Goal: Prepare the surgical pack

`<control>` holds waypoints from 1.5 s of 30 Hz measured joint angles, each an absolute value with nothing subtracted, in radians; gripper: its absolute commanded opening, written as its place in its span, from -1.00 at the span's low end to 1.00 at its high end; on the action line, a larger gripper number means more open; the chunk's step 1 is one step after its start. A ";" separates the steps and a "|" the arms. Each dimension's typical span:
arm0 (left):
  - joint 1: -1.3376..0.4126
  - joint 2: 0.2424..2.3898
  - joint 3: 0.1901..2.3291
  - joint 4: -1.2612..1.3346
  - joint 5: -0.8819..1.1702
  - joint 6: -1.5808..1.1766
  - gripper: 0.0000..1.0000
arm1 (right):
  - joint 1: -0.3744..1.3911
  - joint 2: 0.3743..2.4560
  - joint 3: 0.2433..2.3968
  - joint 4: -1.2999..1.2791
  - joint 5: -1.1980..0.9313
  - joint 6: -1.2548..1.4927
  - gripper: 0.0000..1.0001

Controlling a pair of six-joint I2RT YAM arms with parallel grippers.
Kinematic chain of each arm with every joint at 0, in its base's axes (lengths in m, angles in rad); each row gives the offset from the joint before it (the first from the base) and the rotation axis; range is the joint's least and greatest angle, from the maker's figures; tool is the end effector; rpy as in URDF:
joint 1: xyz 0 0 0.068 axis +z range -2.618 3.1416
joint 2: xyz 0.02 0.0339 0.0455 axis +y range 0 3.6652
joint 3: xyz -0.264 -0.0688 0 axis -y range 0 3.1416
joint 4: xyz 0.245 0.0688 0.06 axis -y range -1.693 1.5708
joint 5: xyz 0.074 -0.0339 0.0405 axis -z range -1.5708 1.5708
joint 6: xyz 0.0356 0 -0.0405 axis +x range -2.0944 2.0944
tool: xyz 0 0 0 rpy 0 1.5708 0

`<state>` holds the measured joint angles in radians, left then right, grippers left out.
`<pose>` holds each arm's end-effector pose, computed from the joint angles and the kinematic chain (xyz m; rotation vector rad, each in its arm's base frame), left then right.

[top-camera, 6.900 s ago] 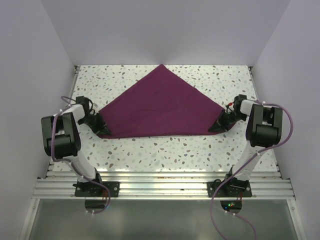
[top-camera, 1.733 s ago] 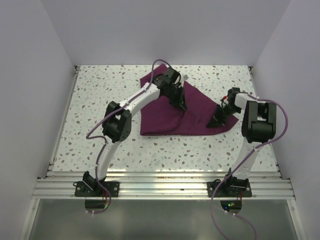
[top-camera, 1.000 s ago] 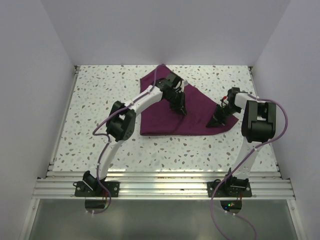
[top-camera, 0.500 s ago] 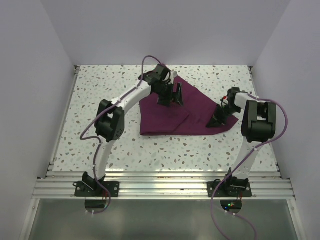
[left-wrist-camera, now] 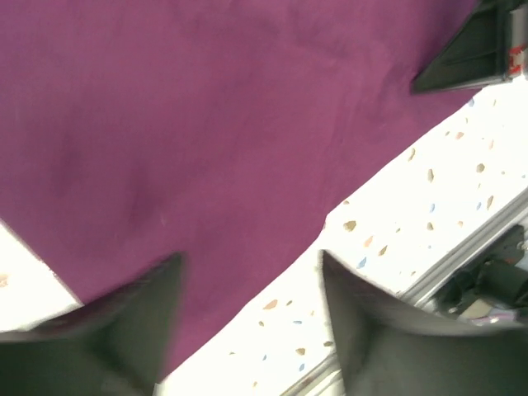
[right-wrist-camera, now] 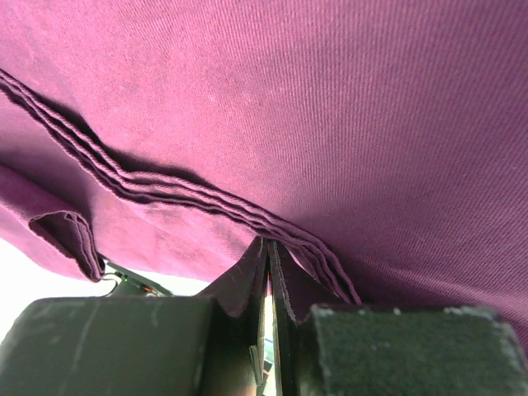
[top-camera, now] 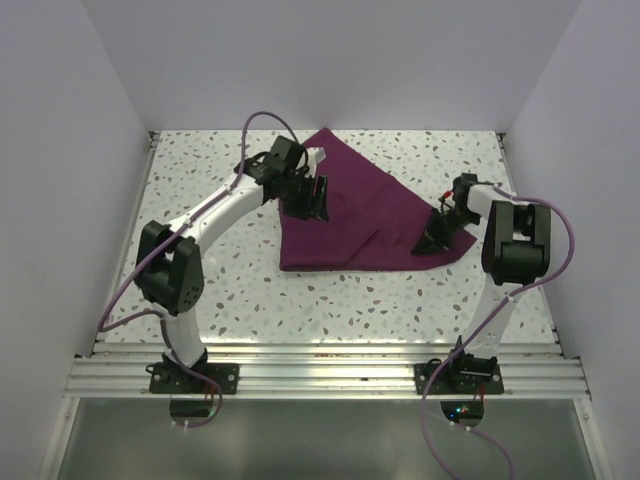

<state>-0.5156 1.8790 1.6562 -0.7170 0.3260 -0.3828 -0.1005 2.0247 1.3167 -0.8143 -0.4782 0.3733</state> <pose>0.3562 -0.2150 0.2825 0.3130 2.5948 -0.7565 0.3658 -0.0204 0.1315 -0.6947 -2.9537 -0.7428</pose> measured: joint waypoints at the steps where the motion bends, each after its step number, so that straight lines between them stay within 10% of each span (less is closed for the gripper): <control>1: -0.515 1.862 1.623 -0.712 0.316 -0.380 -0.34 | -0.100 2.025 1.318 -0.815 -0.477 0.373 -0.85; 4: -0.512 1.824 1.533 -0.699 0.300 -0.383 -1.00 | -0.097 2.029 1.323 -0.818 -0.475 0.373 -0.85; 45: -0.410 1.625 1.105 -0.593 0.315 -0.400 -0.78 | 0.199 2.109 1.586 -0.695 -0.709 0.471 -0.90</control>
